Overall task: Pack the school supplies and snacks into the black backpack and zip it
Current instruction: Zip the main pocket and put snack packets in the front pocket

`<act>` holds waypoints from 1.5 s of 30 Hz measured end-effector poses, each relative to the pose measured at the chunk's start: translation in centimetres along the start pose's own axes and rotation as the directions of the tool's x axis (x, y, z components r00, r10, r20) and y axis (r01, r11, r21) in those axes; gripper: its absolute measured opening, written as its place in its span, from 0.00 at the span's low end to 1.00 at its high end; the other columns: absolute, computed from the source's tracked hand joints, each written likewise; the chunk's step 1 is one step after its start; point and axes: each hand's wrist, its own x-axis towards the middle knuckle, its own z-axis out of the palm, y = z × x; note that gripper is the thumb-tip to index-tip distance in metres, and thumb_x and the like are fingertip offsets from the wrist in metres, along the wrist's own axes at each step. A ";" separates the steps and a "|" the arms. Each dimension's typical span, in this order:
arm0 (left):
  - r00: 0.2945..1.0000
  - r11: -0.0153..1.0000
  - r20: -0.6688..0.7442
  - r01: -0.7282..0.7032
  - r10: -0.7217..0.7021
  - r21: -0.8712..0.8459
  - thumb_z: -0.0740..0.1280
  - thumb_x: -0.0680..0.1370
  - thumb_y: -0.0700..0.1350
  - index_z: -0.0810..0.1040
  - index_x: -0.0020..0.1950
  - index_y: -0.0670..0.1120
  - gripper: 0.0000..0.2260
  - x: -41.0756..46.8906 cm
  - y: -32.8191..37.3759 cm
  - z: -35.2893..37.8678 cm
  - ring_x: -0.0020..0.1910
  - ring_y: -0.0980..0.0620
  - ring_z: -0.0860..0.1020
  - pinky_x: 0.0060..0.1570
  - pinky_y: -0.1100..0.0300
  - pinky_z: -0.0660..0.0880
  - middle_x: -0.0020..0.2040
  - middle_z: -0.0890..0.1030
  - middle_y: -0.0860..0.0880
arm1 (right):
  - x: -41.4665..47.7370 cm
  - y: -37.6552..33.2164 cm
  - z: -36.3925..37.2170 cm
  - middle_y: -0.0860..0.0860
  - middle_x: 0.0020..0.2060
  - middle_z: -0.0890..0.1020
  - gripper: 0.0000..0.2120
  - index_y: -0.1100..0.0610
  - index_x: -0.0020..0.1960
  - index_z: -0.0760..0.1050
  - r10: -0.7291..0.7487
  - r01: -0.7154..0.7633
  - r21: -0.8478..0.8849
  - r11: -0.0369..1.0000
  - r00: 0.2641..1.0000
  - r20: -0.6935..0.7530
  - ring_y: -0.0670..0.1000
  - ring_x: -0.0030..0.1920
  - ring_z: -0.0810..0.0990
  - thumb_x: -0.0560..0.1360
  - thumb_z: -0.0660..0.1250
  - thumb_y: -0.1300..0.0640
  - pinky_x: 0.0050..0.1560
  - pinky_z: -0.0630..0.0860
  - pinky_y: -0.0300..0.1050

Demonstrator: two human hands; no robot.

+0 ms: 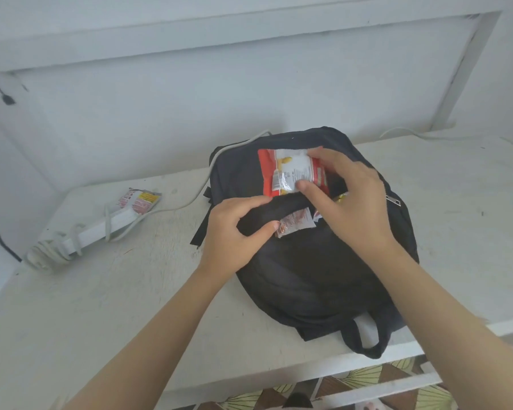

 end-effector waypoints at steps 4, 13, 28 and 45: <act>0.999 0.997 0.004 0.032 -0.032 0.075 0.75 0.70 0.49 0.83 0.53 0.52 0.12 1.4 -0.1 0.4 0.49 0.67 0.75 0.54 0.63 0.74 0.50 0.82 0.59 | -3.4 0.3 -1.5 0.45 0.55 0.81 0.21 0.51 0.61 0.75 0.063 -0.050 0.170 0.984 0.995 -0.077 0.41 0.49 0.79 0.71 0.68 0.44 0.42 0.73 0.28; 0.984 0.993 -0.166 -0.051 0.068 0.104 0.69 0.72 0.48 0.84 0.49 0.48 0.09 4.1 2.2 -0.8 0.42 0.56 0.79 0.47 0.48 0.77 0.42 0.82 0.57 | -7.4 2.2 -2.2 0.48 0.48 0.83 0.21 0.55 0.58 0.77 -0.042 0.042 -0.011 0.999 0.999 0.022 0.40 0.43 0.76 0.71 0.68 0.43 0.42 0.71 0.27; 0.933 0.930 -0.249 -0.172 0.259 0.324 0.71 0.71 0.45 0.84 0.42 0.48 0.03 5.5 3.5 -2.1 0.40 0.50 0.75 0.47 0.62 0.60 0.35 0.82 0.53 | -3.8 1.0 2.0 0.51 0.43 0.80 0.10 0.58 0.53 0.77 -0.011 0.014 -0.120 0.993 0.999 0.032 0.52 0.45 0.74 0.74 0.68 0.55 0.47 0.69 0.41; 0.936 0.910 -0.207 -0.197 0.285 0.365 0.72 0.71 0.44 0.84 0.43 0.49 0.03 5.5 3.3 -2.2 0.42 0.52 0.74 0.47 0.64 0.59 0.36 0.82 0.53 | -5.7 0.3 1.2 0.54 0.74 0.63 0.23 0.55 0.74 0.62 -0.157 0.221 -0.145 0.965 0.920 0.359 0.53 0.74 0.60 0.81 0.48 0.50 0.73 0.56 0.48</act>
